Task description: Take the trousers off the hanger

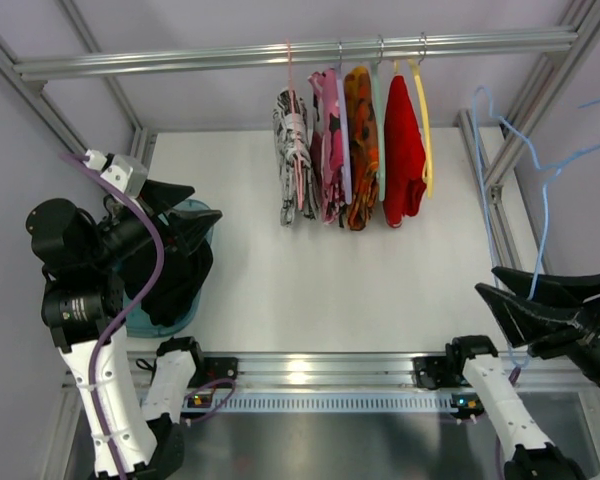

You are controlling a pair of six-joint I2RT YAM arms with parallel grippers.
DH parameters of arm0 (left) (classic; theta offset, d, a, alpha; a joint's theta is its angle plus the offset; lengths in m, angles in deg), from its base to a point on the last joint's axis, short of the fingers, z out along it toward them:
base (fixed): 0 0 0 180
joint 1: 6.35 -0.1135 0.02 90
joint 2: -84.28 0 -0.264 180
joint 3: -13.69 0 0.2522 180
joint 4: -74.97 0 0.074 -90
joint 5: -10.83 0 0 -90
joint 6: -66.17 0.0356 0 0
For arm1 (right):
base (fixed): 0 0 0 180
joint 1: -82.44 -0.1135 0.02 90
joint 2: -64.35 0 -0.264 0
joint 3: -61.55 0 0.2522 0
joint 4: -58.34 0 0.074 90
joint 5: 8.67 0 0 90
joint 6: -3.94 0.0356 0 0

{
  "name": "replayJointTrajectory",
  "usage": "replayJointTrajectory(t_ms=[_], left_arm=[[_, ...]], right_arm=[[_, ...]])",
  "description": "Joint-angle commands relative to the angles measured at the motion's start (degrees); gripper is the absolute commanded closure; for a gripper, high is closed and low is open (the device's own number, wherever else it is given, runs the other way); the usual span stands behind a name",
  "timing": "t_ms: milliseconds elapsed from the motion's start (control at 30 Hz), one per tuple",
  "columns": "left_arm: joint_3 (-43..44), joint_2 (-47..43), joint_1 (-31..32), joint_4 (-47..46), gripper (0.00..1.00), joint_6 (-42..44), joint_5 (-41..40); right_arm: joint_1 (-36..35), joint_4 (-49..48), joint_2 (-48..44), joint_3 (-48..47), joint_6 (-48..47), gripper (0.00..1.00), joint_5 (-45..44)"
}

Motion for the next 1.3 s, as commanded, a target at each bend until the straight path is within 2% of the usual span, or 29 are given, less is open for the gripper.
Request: replayJointTrajectory(t_ms=[0,33,133,200,267,367,500,600,800,900,1000,1033,1133,1267], left_arm=[[0.09,-0.15,-0.05,-4.61,0.21,-1.30,-0.89],[-0.08,-0.06,0.03,-5.31,0.21,-1.74,-1.07],[0.44,0.90,-0.05,-6.02,0.21,-1.74,-1.42],[1.23,1.52,0.03,-6.02,0.21,-1.65,-1.60],[1.67,2.22,0.04,-6.11,0.21,-1.65,-1.25],[0.45,1.70,0.04,-7.50,0.21,-2.18,-1.07],[-2.10,-0.67,-0.05,-7.86,0.21,-2.53,-0.55],[-2.99,-1.64,0.03,-7.87,0.20,-2.97,0.24],[-3.25,-1.64,0.04,-7.86,0.20,-3.50,1.39],[-3.51,-1.64,-0.05,-7.86,0.20,-2.71,1.13],[-3.86,-1.56,-0.05,-7.86,0.20,-2.45,1.04],[-4.04,-1.64,-0.05,-7.78,0.20,-2.18,1.13],[-4.57,-1.82,0.03,-7.86,0.20,-1.66,0.86],[-5.45,-1.65,0.04,-7.86,0.20,-1.48,0.95]], right_arm=[[4.76,2.20,-0.48,-0.83,0.36,1.00,-11.31],[7.38,3.16,-0.40,-0.21,-0.16,1.00,-14.98],[8.29,3.25,1.35,4.00,-1.83,1.00,-20.53],[7.41,2.91,5.64,6.55,-2.80,1.00,-22.92],[3.39,0.90,9.34,7.61,-4.47,1.00,-27.57],[-2.06,-6.11,16.02,4.47,-9.30,1.00,-28.38],[-2.70,-6.94,26.82,-3.27,-16.50,1.00,-24.43],[-1.47,-6.24,31.31,-7.05,-21.43,1.00,-19.78],[4.76,-4.39,37.13,-10.05,-23.54,1.00,-10.38],[11.87,-4.74,39.05,-10.05,-23.99,1.00,-2.12],[21.80,-3.52,43.09,-11.89,-24.16,1.00,10.79],[27.22,-2.38,44.33,-13.55,-24.16,1.00,15.87],[33.57,1.83,49.95,-18.90,-27.23,1.00,22.75],[37.55,14.03,58.64,-24.63,-31.71,1.00,29.98]])
